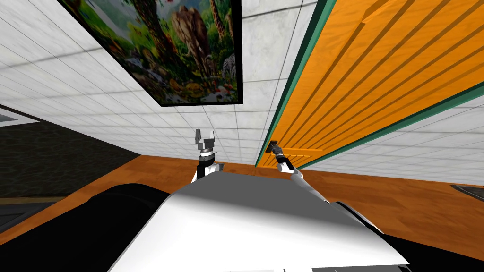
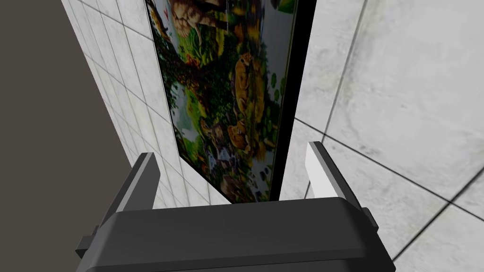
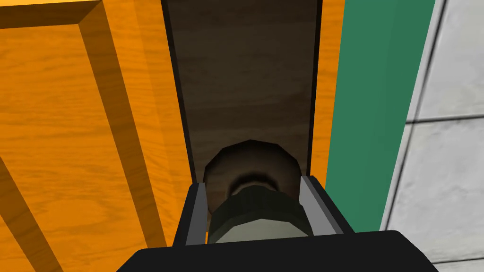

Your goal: Pull the door open

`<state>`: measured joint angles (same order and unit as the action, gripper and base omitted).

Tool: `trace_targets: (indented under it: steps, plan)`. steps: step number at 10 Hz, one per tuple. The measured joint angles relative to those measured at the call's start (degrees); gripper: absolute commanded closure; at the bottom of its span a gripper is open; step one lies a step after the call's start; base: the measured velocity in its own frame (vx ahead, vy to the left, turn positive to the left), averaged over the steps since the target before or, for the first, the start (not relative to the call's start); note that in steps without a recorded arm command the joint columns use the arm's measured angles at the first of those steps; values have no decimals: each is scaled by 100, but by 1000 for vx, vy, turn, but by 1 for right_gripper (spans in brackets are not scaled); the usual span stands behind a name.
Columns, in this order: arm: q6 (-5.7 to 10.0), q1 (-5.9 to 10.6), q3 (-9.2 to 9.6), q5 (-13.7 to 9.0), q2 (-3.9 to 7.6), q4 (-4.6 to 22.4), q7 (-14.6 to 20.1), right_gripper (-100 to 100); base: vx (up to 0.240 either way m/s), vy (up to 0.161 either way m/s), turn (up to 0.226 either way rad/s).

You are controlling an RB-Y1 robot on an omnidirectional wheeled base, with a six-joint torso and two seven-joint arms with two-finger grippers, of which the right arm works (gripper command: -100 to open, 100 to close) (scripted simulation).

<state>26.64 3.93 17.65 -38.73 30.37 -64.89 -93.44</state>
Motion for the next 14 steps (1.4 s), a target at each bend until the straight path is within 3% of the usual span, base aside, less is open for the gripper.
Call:
trace_targets:
  steps: [2, 3, 7, 12, 14]
  plan:
    - [-4, -6, 3, -1, -2, 3, 2, 100, -12, -6, -26]
    - [-67, 6, -16, -109, -51, 9, 96, 100, -50, -9, -55]
    - [-564, 27, -158, -718, -283, -59, 699, 100, -67, -7, -54]
    - [-1070, 80, -266, -1420, -536, -77, 1392, 100, -54, -17, -52]
    - [-1381, 50, -419, -1717, -668, -203, 1539, 100, -43, -11, -60]
